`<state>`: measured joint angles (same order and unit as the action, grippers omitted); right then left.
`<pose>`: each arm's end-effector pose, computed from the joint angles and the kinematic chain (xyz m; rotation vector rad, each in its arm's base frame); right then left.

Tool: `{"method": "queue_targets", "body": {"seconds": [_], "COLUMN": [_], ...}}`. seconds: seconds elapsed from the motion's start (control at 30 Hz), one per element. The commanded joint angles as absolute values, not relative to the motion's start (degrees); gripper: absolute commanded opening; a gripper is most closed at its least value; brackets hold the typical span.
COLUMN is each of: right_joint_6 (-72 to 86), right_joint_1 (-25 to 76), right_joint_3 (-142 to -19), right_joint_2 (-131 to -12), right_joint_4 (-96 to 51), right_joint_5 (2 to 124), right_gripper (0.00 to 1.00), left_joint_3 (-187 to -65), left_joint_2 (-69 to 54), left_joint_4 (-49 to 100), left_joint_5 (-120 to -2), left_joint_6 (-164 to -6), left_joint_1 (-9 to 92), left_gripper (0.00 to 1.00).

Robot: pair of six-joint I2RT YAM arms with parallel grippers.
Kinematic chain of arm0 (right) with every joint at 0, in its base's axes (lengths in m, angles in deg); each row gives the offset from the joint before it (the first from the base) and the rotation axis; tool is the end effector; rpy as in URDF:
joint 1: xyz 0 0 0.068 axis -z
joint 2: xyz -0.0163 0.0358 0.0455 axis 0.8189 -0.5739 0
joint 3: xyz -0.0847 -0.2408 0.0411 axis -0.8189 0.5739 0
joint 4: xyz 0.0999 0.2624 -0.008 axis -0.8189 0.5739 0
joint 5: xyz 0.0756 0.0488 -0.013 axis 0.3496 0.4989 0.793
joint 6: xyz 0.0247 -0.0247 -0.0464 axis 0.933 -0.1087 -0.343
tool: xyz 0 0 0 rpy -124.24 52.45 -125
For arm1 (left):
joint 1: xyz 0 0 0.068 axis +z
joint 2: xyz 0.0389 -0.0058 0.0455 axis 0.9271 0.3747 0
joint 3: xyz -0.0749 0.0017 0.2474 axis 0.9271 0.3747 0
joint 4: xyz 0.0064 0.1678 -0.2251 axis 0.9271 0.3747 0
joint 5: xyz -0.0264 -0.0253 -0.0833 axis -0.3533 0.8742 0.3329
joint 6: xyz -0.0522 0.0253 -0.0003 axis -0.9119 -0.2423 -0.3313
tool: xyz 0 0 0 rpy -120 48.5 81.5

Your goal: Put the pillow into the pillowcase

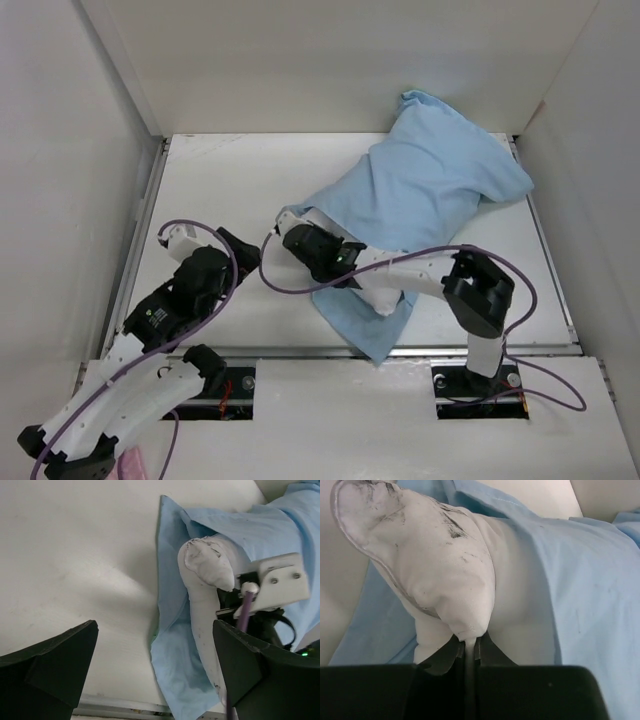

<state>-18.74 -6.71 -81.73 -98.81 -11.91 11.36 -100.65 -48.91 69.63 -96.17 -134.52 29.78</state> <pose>0.2307 0.3668 0.1921 -1.0577 1.8248 -0.4555 0.1348 -0.0824 0.3155 -0.6924 1.9617 -0.6006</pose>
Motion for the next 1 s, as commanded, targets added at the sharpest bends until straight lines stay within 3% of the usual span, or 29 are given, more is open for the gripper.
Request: {"method": "queue_targets", "body": {"seconds": [0.0, 0.17, 0.2, 0.23, 0.27, 0.33, 0.43, 0.53, 0.77, 0.9, 0.97], "right_joint_6": [-12.3, -9.2, -8.4, -6.1, -5.2, -3.6, -1.8, 0.2, 5.9, 10.3, 11.7], "right_joint_1": [-0.8, 3.6, 5.4, 7.4, 7.4, 9.3, 10.9, 12.0, 14.1, 16.6, 17.2], "right_joint_3": [-85.8, -85.1, -85.6, -87.2, -88.1, -90.6, -92.9, -95.3, -100.5, -103.7, -104.9], "right_joint_2": [-87.1, -74.5, -73.5, -72.2, -72.1, -71.6, -71.6, -72.8, -76.5, -77.2, -77.7], "right_joint_4": [-11.5, -11.4, -10.3, -8.5, -8.0, -7.3, -5.4, -3.8, -1.0, -0.3, 1.1], "right_joint_5": [9.2, 21.9, 25.1, 27.1, 28.6, 30.4, 31.8, 33.1, 34.5, 40.6, 42.0], "right_gripper": [0.00, 0.00, 0.00, 0.00, 0.00, 0.00, 0.00, 0.00, 0.00, 0.00, 0.00], "left_joint_3": [-99.0, -97.7, -97.2, -97.2, -97.2, -97.7, -99.0, -103.0, -110.1, -110.6, -111.8], "left_joint_2": [-45.6, -36.8, -35.2, -32.1, -30.5, -25.6, -20.5, -13.6, -7.3, 0.3, 4.3], "left_joint_4": [57.5, 43.5, 41.0, 35.1, 32.2, 27.5, 21.7, 20.1, 23.2, 16.8, 13.6], "left_joint_5": [-91.8, -81.2, -79.5, -75.4, -73.2, -70.2, -70.2, -68.9, -81.4, -77.2, -79.0], "left_joint_6": [-126.1, -118.9, -117.9, -115.6, -114.7, -113.1, -113.1, -113.1, -112.4, -112.4, -113.8], "left_joint_1": [29.8, 29.8, 29.8, 29.8, 29.8, 29.8, 29.3, 28.5, 22.4, 21.9, 21.3], "left_gripper": [0.99, 0.97, 0.94, 0.78, 0.71, 0.65, 0.62, 0.49, 0.48, 0.36, 0.23]}}
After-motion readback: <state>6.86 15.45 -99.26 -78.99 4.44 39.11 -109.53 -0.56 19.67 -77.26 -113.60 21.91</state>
